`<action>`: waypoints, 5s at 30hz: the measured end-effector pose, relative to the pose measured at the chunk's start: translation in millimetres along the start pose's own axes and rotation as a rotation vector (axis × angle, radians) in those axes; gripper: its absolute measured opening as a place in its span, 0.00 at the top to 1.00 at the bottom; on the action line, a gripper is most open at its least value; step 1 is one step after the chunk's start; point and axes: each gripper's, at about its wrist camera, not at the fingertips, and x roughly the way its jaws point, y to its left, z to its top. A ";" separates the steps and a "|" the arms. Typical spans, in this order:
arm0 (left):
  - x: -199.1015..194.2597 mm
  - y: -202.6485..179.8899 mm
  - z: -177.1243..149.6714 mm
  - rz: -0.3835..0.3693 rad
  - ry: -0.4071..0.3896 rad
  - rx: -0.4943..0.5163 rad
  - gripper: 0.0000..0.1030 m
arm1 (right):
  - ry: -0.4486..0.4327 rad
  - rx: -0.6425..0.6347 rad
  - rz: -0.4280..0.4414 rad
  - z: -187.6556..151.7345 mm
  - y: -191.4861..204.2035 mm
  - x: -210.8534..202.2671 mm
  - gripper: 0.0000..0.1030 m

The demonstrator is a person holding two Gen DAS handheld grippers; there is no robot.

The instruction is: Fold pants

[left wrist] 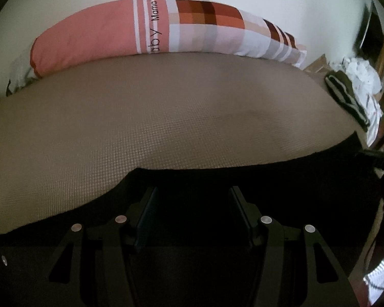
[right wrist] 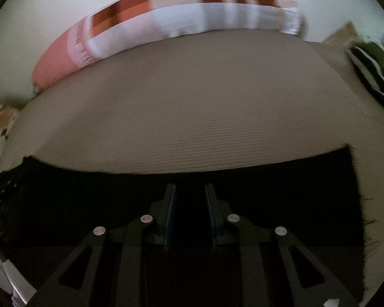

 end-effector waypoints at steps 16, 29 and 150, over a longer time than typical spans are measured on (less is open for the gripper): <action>-45.4 6.8 -17.3 0.010 0.043 -0.102 0.42 | 0.132 0.265 0.192 -17.1 -181.5 -54.4 0.70; -66.0 13.9 -59.6 0.062 0.120 -0.186 0.42 | 0.216 0.329 0.434 -36.3 -230.0 -37.8 0.71; -111.4 42.1 -34.7 0.025 -0.039 -0.064 0.38 | -0.030 -0.142 0.149 -14.2 145.5 -35.6 0.57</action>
